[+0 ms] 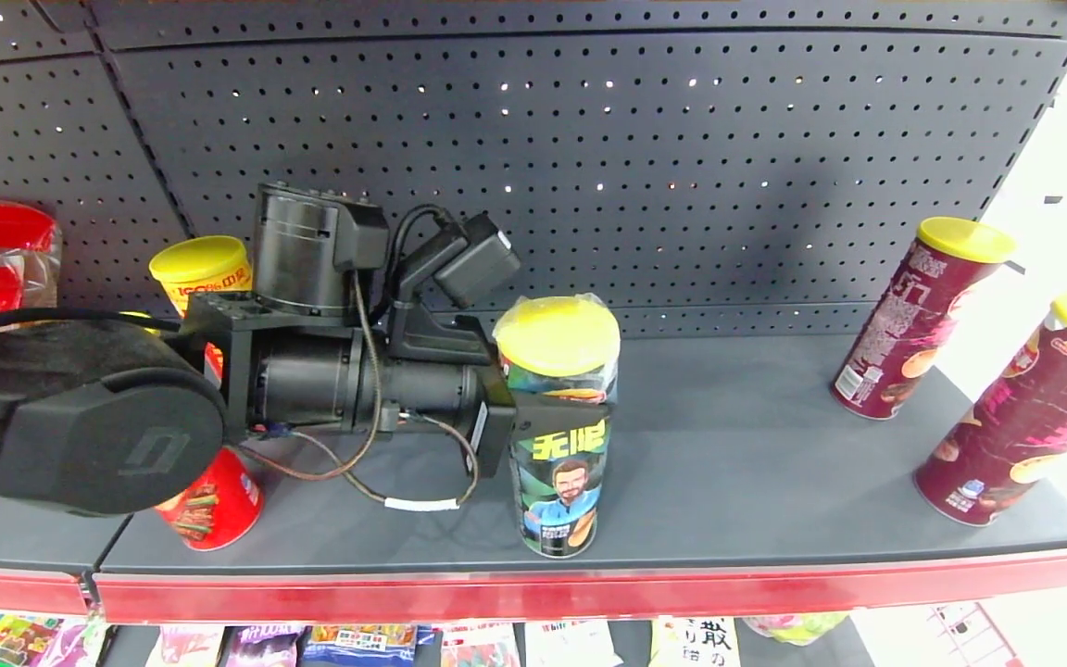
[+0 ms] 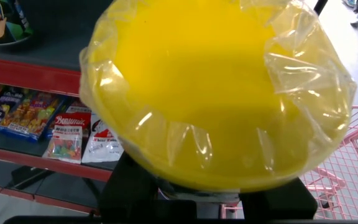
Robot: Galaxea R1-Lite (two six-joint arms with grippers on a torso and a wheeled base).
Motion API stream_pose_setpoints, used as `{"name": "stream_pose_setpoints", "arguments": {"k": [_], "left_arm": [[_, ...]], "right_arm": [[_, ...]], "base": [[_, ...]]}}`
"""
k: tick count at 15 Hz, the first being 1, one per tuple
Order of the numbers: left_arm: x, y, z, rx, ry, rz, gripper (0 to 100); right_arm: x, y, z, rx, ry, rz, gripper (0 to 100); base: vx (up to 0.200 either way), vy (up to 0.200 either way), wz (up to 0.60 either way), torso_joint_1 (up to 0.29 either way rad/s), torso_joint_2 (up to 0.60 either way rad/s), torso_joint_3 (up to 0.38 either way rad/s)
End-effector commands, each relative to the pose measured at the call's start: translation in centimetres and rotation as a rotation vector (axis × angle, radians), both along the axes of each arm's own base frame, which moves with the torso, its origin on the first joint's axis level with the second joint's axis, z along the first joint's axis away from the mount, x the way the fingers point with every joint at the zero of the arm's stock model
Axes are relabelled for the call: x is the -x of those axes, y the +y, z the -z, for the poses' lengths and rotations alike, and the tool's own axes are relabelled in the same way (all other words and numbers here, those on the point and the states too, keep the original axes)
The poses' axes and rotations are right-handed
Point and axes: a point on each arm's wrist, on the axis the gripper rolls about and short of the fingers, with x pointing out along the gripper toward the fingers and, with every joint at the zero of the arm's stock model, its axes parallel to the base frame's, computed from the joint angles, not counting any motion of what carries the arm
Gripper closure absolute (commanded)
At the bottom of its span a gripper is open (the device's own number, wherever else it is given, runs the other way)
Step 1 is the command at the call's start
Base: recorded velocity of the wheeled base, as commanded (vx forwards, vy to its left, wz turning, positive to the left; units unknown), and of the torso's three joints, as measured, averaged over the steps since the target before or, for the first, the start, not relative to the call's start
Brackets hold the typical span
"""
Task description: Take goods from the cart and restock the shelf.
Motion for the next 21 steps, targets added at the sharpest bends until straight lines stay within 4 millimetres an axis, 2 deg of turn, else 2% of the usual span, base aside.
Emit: {"name": "stream_pose_setpoints", "arguments": {"k": [1,4,21], "left_arm": [[-0.2,-0.2,0.6,-0.008,0.006,-0.006,100],[0.1,-0.5,1.5,0.001,-0.009,0.002,100],[1.2,-0.1,1.8,-0.002,0.008,0.042,100]], "right_arm": [[0.0,0.0,0.0,0.0,-0.001,-0.001,100],[0.0,0.0,-0.1,0.0,-0.005,0.001,100],[0.1,0.0,-0.2,0.0,-0.004,-0.001,100]], "base": [[0.0,0.0,0.0,0.0,0.0,0.0],[0.0,0.0,0.0,0.0,0.0,0.0],[0.0,0.0,0.0,0.0,0.0,0.0]]}}
